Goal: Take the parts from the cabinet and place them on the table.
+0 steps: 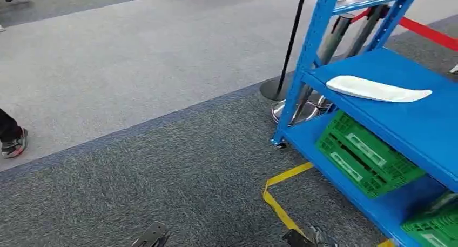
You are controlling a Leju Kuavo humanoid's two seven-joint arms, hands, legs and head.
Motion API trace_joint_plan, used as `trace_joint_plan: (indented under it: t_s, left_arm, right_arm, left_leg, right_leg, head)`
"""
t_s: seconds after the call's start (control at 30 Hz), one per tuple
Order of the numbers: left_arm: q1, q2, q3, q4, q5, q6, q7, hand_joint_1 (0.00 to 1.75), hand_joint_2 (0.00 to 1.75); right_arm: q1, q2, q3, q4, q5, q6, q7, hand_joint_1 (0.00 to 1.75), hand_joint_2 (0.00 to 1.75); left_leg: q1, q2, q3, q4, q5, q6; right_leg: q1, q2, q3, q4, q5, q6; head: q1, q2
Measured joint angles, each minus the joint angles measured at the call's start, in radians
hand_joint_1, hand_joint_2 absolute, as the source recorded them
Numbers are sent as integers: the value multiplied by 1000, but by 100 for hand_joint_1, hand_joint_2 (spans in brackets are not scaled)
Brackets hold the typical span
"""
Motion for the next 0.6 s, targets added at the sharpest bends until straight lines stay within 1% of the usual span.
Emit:
trace_joint_plan:
  t_s: [0.03, 0.07, 0.1, 0.13, 0.17, 0.2, 0.23, 0.27, 0.3, 0.33, 0.37, 0.4, 0.43, 0.47, 0.5, 0.53, 0.57, 0.6]
  left_arm:
    - [0, 0, 0, 0, 0, 0, 0, 0, 0]
    - [-2, -1, 0, 0, 0, 1, 0, 0, 0]
    - [-4, -1, 0, 0, 0, 2, 0, 0, 0]
    - [-5, -2, 0, 0, -1, 2, -1, 0, 0]
    - [-4, -2, 0, 0, -1, 1, -1, 0, 0]
    - [-2, -2, 0, 0, -1, 1, -1, 0, 0]
    - [0, -1, 0, 0, -2, 1, -1, 0, 0]
    - [3, -1, 0, 0, -3, 1, -1, 0, 0]
    - [4, 0, 0, 0, -3, 1, -1, 0, 0]
    - [3, 0, 0, 0, -4, 1, -1, 0, 0]
    - [2, 0, 0, 0, -4, 1, -1, 0, 0]
    - [1, 0, 0, 0, -4, 1, -1, 0, 0]
    - [1, 3, 0, 0, -4, 1, -1, 0, 0]
    - [2, 3, 0, 0, -5, 1, -1, 0, 0]
    - [0, 2, 0, 0, -5, 1, 0, 0, 0]
    - [0, 2, 0, 0, -7, 1, 0, 0, 0]
    - [-1, 1, 0, 0, -7, 1, 0, 0, 0]
    - [-1, -3, 1, 0, -7, 0, 0, 0, 0]
  right_arm:
    - [3, -1, 0, 0, 1, 0, 0, 0, 0]
    - [4, -2, 0, 0, 2, 0, 0, 0, 0]
    - [5, -2, 0, 0, 2, 0, 1, 0, 0]
    - [2, -2, 0, -1, 2, 0, 1, 0, 0]
    - [-1, -2, 0, -2, 3, 0, 1, 0, 0]
    - [-2, -1, 0, -3, 3, 0, 1, 0, 0]
    - [-1, -1, 0, -4, 3, 0, 1, 0, 0]
    - [3, -2, 0, -4, 3, 0, 1, 0, 0]
    - [5, -2, 0, -4, 3, 0, 2, 0, 0]
    - [5, -2, 0, -4, 3, 0, 2, 0, 0]
    - [5, -2, 0, -4, 3, 0, 2, 0, 0]
    - [4, -1, 0, -5, 3, 0, 2, 0, 0]
    - [3, 1, 0, -5, 3, 0, 2, 0, 0]
    - [1, 1, -1, -5, 3, 0, 2, 0, 0]
    - [2, 1, -1, -6, 3, 0, 2, 0, 0]
    - [5, 1, -1, -6, 3, 0, 2, 0, 0]
    - [9, 1, -1, -6, 3, 0, 2, 0, 0]
    - [10, -2, -1, -6, 3, -1, 2, 0, 0]
  left_leg:
    - [2, 7, 1, 0, 2, -4]
    - [3, 19, 3, 1, -1, -8]
    - [9, -7, 1, 8, -14, -17]
    - [11, -56, -9, 37, -38, -20]
    - [13, -85, -40, 111, -82, -22]
    - [13, -96, -80, 201, -124, -23]
    - [13, -99, -116, 279, -151, -24]
    - [13, -100, -139, 324, -156, -23]
    - [13, -101, -136, 314, -135, -20]
    - [13, -102, -117, 267, -97, -15]
    - [12, -111, -78, 177, -44, -7]
    - [10, -142, -38, 83, 2, 2]
    - [11, -209, -14, 26, 7, 13]
    - [13, -210, -8, 3, 4, 14]
    - [10, -199, -9, 6, 2, 11]
    - [7, -192, -11, 6, 3, 12]
    - [6, -181, -9, 1, 8, 17]
    - [20, -162, -3, -22, 20, 19]
  right_leg:
    - [3, 8, -4, 3, 0, -5]
    - [2, 21, -6, 1, 3, -13]
    - [-4, 30, -3, -3, 9, -23]
    - [-5, 40, -5, -3, 10, -27]
    - [-5, 53, -8, -3, 12, -33]
    - [-4, 67, -10, -3, 14, -36]
    - [-2, 81, -11, -3, 15, -38]
    - [0, 97, -11, -2, 15, -39]
    - [1, 110, -11, -2, 16, -39]
    - [2, 124, -11, -1, 17, -39]
    - [3, 141, -11, -1, 19, -38]
    - [3, 155, -11, -1, 21, -35]
    - [0, 163, -14, 0, 23, -32]
    - [1, 177, -20, 3, 25, -27]
    - [-3, 185, -27, 0, 30, -19]
    - [-8, 197, -31, -3, 34, -11]
    - [-9, 209, -34, -10, 39, -2]
    - [-8, 207, -40, -5, 38, 1]
  head:
    - [1, 0]
    - [3, 0]
    - [1, 0]
    - [-3, 0]
    - [-5, 0]
    - [-6, 0]
    - [-6, 0]
    - [-5, 0]
    - [-5, 0]
    - [-6, 0]
    - [-5, 0]
    - [-6, 0]
    - [-4, 0]
    - [-4, 0]
    - [-7, 0]
    - [-5, 0]
    - [-6, 0]
    - [-5, 0]
